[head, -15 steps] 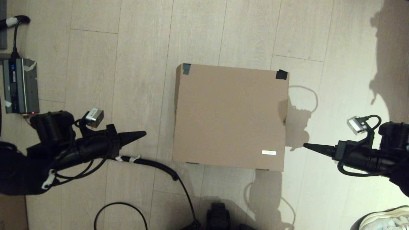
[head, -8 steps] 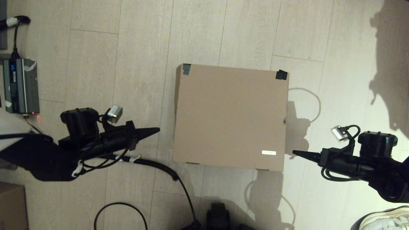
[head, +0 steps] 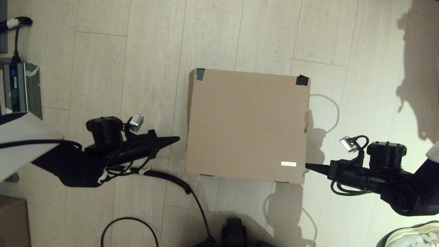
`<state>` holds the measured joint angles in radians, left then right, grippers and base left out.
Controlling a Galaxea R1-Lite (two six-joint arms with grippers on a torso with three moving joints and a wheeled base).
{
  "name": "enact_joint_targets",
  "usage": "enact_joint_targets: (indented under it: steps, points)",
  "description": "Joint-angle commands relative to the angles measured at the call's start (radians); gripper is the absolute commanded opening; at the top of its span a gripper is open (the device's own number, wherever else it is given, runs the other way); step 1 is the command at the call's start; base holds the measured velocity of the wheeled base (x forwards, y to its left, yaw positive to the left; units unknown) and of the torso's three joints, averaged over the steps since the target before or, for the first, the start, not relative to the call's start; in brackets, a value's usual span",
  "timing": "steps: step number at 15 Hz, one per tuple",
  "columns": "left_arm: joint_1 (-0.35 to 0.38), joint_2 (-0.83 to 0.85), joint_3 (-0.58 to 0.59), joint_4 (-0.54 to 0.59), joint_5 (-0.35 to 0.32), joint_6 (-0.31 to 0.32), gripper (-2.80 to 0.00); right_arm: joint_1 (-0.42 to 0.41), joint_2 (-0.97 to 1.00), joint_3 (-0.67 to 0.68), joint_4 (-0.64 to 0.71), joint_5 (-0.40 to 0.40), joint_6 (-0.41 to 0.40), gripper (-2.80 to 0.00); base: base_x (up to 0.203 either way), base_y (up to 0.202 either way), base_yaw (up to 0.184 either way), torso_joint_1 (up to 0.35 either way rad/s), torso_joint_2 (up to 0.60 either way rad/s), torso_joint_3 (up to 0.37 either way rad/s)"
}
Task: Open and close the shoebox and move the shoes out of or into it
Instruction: Open the shoe box
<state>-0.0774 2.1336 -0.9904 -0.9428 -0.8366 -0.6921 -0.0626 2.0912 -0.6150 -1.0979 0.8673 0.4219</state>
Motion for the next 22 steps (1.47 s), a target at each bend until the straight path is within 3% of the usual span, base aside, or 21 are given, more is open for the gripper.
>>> enact_joint_targets:
  steps: [1,7,12,17,22]
  points:
    - [-0.007,0.016,-0.002,-0.005,-0.002,-0.004,-2.8,0.009,0.007,-0.002,-0.007,0.002,0.005,-2.8,0.0,0.0,0.0,0.0,0.0,0.0]
    - [-0.045,0.035,-0.001,-0.004,-0.002,-0.004,-2.8,0.026,0.039,-0.02,-0.007,0.004,0.008,-2.8,0.0,0.0,0.0,0.0,0.0,0.0]
    - [-0.05,0.026,0.018,-0.005,-0.001,-0.004,-2.8,0.052,-0.004,-0.018,-0.053,0.016,0.117,-2.8,0.0,0.0,0.0,0.0,0.0,0.0]
    - [-0.05,-0.029,0.052,-0.004,-0.001,-0.004,-2.8,0.061,-0.084,0.004,-0.056,0.015,0.13,-2.8,0.0,0.0,0.0,0.0,0.0,0.0]
    - [-0.051,-0.12,0.106,0.0,-0.001,-0.004,-2.8,0.061,-0.192,0.035,-0.055,0.015,0.193,-2.8,0.0,0.0,0.0,0.0,0.0,0.0]
